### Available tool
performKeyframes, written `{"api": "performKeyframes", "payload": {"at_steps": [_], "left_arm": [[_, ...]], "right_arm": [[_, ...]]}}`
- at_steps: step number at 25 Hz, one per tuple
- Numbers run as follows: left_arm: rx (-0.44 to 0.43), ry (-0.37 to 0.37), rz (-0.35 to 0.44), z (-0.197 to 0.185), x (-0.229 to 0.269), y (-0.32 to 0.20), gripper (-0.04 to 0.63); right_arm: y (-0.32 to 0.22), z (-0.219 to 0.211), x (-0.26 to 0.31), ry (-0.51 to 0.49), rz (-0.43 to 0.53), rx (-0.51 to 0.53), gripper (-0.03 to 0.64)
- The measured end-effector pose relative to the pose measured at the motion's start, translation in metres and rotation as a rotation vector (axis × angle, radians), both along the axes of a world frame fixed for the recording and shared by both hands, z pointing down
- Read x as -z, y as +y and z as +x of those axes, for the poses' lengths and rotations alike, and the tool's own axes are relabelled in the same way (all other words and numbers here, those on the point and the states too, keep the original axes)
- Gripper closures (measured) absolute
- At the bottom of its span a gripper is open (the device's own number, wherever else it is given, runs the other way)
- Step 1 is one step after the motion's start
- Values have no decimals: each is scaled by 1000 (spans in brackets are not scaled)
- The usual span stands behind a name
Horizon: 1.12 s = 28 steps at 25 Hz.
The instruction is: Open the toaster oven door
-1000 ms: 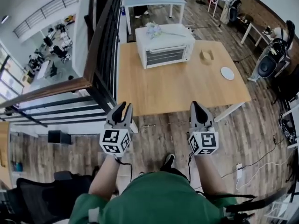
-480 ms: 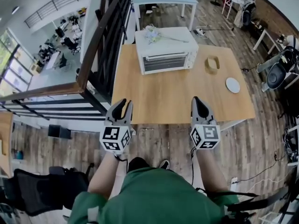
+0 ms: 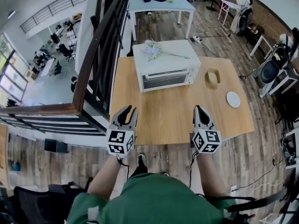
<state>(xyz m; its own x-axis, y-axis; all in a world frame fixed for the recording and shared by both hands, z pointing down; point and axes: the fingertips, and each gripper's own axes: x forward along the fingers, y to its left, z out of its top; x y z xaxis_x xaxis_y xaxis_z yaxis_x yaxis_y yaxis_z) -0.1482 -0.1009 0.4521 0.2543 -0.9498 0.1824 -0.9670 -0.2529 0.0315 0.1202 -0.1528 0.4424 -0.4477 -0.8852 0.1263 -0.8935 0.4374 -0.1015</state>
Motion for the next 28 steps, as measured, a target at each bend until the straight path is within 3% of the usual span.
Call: {"api": "performKeyframes", "payload": {"at_steps": [7, 11, 13, 17, 23, 28], "left_arm": [[-84, 46, -7, -43, -6, -77, 500], [-90, 60, -42, -55, -20, -103, 500], [-77, 83, -73, -60, -26, -109, 500], [-18, 123, -133, -59, -35, -117, 500], [57, 100, -167, -60, -42, -109, 500], [145, 108, -206, -77, -57, -94, 500]], "right_arm": [[-72, -15, -1, -144, -86, -109, 601], [-109, -18, -19, -240, -153, -120, 600], [-127, -22, -27, -345, -201, -95, 596], [-168, -22, -43, -597, -312, -52, 468], [-220, -18, -89, -913, -472, -76, 451], [-255, -23, -109, -1048, -526, -86, 422]]}}
